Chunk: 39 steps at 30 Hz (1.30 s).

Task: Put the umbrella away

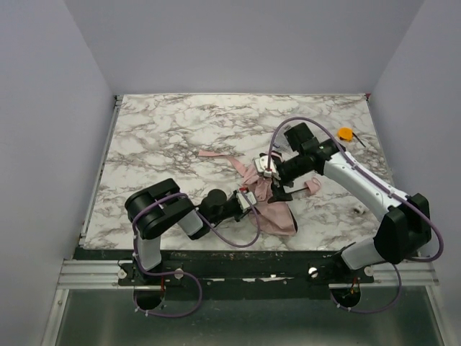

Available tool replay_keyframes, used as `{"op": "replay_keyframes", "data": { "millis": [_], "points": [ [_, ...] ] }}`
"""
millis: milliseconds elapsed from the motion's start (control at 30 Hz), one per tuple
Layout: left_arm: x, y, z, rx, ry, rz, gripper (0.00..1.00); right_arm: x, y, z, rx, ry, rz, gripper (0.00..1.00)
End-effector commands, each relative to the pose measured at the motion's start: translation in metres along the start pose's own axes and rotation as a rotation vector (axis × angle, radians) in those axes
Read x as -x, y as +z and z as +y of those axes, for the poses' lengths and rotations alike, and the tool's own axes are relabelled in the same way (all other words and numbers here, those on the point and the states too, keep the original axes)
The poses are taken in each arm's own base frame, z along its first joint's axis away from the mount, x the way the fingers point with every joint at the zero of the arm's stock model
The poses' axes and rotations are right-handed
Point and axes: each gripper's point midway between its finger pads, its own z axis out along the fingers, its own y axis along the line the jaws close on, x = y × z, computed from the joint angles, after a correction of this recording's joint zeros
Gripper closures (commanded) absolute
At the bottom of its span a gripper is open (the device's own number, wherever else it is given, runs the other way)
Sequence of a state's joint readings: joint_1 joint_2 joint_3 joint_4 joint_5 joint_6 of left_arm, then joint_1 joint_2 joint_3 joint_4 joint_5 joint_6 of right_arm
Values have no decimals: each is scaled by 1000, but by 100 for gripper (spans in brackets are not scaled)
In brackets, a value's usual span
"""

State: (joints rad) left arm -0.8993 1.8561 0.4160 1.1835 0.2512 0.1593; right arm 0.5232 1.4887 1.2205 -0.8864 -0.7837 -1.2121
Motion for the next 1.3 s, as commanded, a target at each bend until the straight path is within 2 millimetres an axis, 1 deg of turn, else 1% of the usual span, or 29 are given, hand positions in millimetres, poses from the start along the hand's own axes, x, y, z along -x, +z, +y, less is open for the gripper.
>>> {"op": "replay_keyframes", "data": {
  "millis": [0,67,100,133,167,233,433,500,533,567,600,700,767,800,867,933,967,1033,1167,1200,1267],
  "points": [
    [-86,-29,-31,-88,-141,311,93,-14,10,27,31,-22,-21,0],
    [-85,-29,-31,-93,-154,305,93,-41,23,22,-41,-27,26,0],
    [-84,-28,-31,-95,-160,302,93,-48,27,19,-71,-58,33,0],
    [-84,-28,-32,-100,-165,302,93,-58,32,21,-90,-57,42,0],
    [-83,-28,-32,-104,-170,299,93,-61,36,13,-135,-76,39,0],
    [-82,-27,-34,-113,-181,301,93,-75,44,11,-174,-111,62,0],
    [-75,-25,-37,-155,-203,290,93,-133,63,23,-176,-187,216,0],
    [-73,-25,-39,-172,-207,284,93,-144,66,24,-202,-201,241,0],
    [-64,-17,-37,-180,-197,259,93,-146,67,20,-228,-201,243,2],
    [-70,-24,-42,-194,-205,278,92,-149,68,19,-245,-201,247,5],
    [-69,-24,-43,-204,-204,275,91,-151,67,17,-260,-205,256,9],
    [-66,-24,-47,-236,-203,266,88,-151,65,8,-285,-183,267,41],
    [-63,-23,-49,-254,-199,258,85,-150,64,6,-280,-163,274,55],
    [-61,-24,-51,-265,-199,257,83,-150,64,5,-277,-158,278,59],
    [-55,-24,-51,-276,-193,239,72,-153,64,7,-257,-136,297,69],
    [-45,-26,-51,-278,-188,211,59,-157,64,9,-245,-125,314,74],
    [-38,-27,-50,-269,-188,193,50,-158,64,11,-237,-119,318,75],
    [-25,-30,-47,-258,-185,157,37,-159,64,16,-210,-107,323,78],
    [5,-39,-38,-201,-161,52,12,-159,64,26,-160,-98,323,79],
    [11,-41,-35,-188,-162,32,7,-158,64,29,-145,-95,321,79],
    [22,-44,-32,-174,-149,0,4,-157,65,33,-118,-91,313,80]
  ]
}}
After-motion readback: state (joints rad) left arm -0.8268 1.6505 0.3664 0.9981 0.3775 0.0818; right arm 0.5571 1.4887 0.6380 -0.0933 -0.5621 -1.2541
